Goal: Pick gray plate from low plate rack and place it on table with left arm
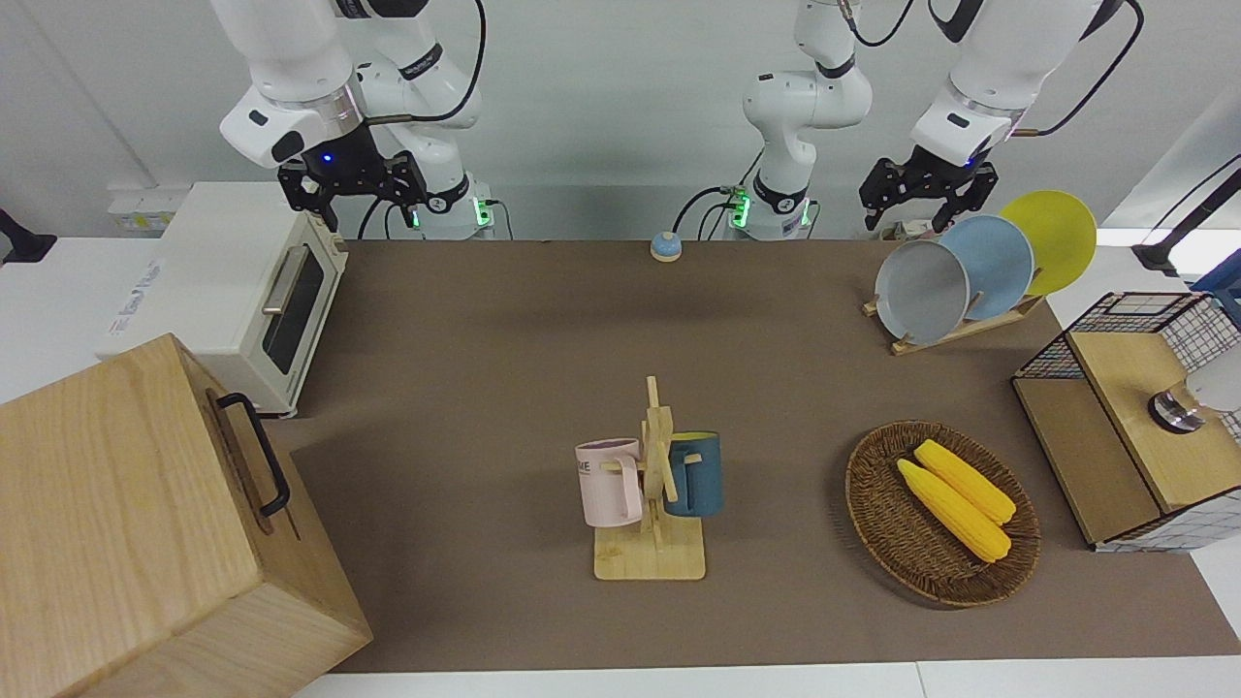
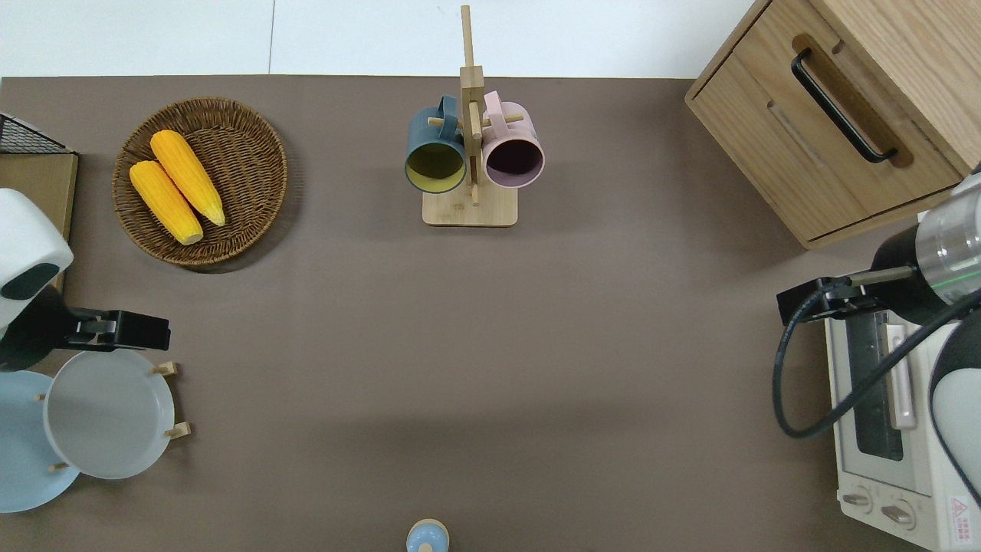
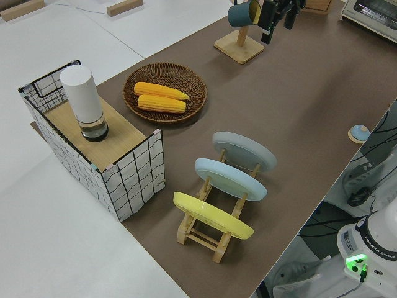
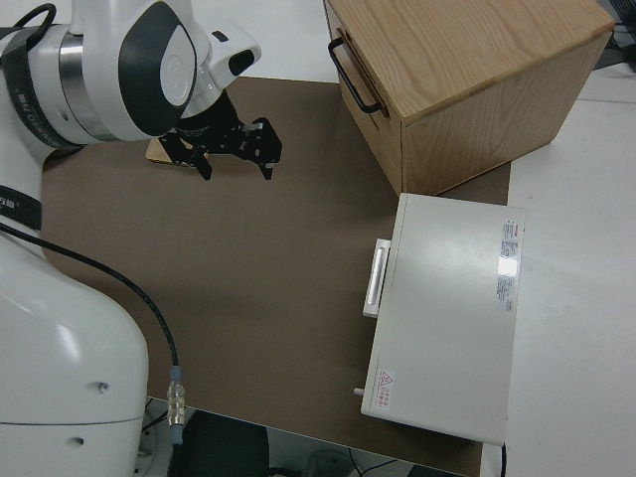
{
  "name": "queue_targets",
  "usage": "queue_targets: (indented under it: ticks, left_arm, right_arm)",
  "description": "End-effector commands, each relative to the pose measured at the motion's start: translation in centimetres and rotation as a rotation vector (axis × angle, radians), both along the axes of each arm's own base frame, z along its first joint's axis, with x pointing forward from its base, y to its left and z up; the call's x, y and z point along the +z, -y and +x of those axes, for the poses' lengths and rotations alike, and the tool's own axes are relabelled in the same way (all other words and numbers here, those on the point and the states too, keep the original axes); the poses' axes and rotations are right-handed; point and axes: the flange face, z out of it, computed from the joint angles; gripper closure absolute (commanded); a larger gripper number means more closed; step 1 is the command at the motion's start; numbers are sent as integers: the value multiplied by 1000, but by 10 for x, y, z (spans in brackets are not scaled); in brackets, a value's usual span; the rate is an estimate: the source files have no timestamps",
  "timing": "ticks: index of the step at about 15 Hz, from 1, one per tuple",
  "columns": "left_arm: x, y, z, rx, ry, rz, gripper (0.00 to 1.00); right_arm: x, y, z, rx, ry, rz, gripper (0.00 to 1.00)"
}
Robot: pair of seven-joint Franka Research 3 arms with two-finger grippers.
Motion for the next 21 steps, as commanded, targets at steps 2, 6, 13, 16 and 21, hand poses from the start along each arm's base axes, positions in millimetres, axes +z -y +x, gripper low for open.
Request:
queue_targets:
  ticks: [2,6,13,16,21]
  left_arm:
    - [1,-4,3,14,-7,-3,7]
    - [1,-3,2,8,-7,-3,7]
    - [0,-6,-1,15,-25,0,7]
    - [-2,-4,-1,15,-36,2,7]
    - [-1,-5,-14,37,-67,7,7]
  right_arm:
    - [4,2,-2,-15,0,-8,17]
    - [4,2,-2,-15,0,-8,17]
    - [4,2,-2,-15,0,-8,17]
    - [4,2,-2,-15,-1,-7,17]
    - [3,2,-2,-15,-2,-7,17]
